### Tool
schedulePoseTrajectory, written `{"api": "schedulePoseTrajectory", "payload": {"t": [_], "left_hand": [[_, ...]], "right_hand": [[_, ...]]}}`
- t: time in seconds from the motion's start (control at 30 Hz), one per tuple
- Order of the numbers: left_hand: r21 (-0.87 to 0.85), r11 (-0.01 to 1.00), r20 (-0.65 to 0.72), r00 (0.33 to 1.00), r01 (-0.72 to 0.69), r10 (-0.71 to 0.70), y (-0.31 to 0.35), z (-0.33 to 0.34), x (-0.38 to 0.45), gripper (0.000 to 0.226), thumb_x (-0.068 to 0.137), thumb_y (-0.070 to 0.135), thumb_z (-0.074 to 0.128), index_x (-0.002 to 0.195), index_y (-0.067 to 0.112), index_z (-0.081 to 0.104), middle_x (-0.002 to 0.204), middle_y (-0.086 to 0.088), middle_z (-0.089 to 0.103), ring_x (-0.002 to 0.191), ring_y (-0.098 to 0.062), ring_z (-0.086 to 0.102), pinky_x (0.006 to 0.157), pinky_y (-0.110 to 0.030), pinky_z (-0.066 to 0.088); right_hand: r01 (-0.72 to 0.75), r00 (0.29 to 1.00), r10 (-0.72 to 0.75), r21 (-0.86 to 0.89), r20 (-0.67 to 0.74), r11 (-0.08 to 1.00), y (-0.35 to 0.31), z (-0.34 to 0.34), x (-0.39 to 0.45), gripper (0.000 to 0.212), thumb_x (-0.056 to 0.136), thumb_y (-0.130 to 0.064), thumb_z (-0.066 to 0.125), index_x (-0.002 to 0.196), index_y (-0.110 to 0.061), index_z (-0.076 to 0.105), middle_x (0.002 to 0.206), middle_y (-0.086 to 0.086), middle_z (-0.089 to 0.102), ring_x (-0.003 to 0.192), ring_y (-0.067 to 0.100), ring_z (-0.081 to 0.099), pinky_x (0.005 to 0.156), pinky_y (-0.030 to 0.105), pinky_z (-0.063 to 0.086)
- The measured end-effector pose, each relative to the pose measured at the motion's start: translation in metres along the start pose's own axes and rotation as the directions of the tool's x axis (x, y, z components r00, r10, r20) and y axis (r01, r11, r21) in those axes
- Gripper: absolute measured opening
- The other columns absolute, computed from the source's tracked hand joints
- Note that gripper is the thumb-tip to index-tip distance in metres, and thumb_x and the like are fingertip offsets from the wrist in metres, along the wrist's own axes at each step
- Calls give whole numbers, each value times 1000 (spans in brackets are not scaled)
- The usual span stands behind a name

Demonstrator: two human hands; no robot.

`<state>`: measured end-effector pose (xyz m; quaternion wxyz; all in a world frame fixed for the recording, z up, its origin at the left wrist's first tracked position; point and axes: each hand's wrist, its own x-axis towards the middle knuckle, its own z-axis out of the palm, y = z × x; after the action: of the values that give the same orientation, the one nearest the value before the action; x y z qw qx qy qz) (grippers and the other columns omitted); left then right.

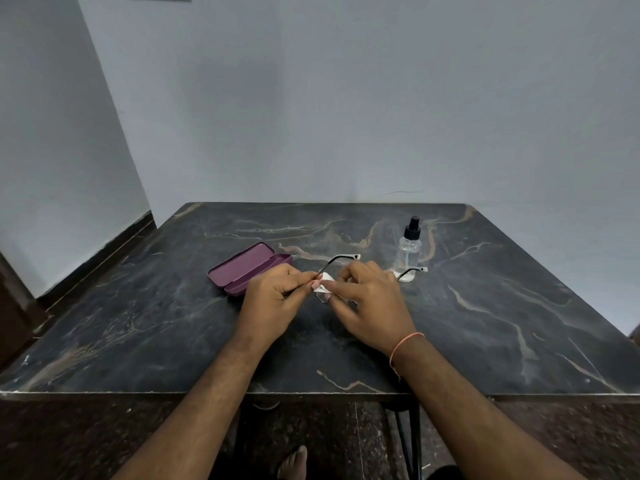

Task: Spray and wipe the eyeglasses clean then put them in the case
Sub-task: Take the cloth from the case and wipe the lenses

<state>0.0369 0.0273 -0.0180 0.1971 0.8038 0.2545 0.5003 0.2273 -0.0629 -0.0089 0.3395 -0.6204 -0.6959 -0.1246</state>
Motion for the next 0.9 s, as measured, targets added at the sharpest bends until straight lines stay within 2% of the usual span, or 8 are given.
{"api": "schedulePoseTrajectory", "payload": {"t": [0.1,0.2,0.3,0.4,0.53,0.67,0.8,0.9], "left_hand": [[-3,1000,-20,1000,-11,10,2,-1,-1,22,96,14,82,118,15,85,90,7,76,82,-13,74,72,-31,62],[1,1000,-44,999,-20,20,4,-1,-1,21,96,14,82,116,14,85,92,6,78,85,-13,76,75,-32,64],[22,999,-48,998,-43,44,4,-1,-1,21,96,13,82,116,13,85,92,4,78,86,-13,76,76,-35,64],[59,996,-59,995,-74,78,5,-2,0,21,96,12,82,116,12,85,91,4,77,84,-11,75,73,-33,63],[61,996,-80,995,-62,67,5,-1,1,19,97,13,81,115,11,85,90,4,76,83,-12,75,73,-35,64],[66,995,-72,994,-73,78,7,0,1,18,96,12,82,114,10,86,90,2,76,83,-11,75,74,-33,63],[107,988,-39,993,-110,114,8,-1,1,20,97,13,80,117,11,85,88,2,73,80,-11,71,71,-27,60],[111,988,-53,992,-111,117,8,-2,1,20,98,13,80,117,11,85,87,3,72,78,-11,70,70,-27,60]], "right_hand": [[-3,1000,5,101,-21,995,1,-2,0,20,92,-43,70,107,-45,81,96,-18,57,91,11,51,78,49,45],[-32,997,41,139,-64,990,2,-3,-1,22,88,-41,66,99,-36,85,93,-12,58,89,15,52,77,49,49],[-66,995,72,94,-63,993,2,0,1,25,91,-40,63,103,-34,84,94,-8,61,90,19,53,75,48,52],[-39,999,42,99,-22,994,2,0,1,23,96,-44,66,112,-41,81,99,-12,59,93,15,52,76,47,51],[-4,999,10,185,-33,983,1,-3,0,19,92,-38,70,105,-37,84,97,-11,59,93,15,51,77,43,50],[-58,992,70,118,-101,991,4,0,0,23,89,-36,67,96,-26,86,90,-5,60,88,20,52,73,41,51],[-29,998,29,-9,-58,1000,2,4,1,24,96,-36,62,107,-29,83,97,-5,61,90,22,53,70,43,53],[21,999,-21,17,-25,1000,1,2,1,25,98,-37,62,113,-31,81,99,-6,60,91,21,52,71,44,51]]}}
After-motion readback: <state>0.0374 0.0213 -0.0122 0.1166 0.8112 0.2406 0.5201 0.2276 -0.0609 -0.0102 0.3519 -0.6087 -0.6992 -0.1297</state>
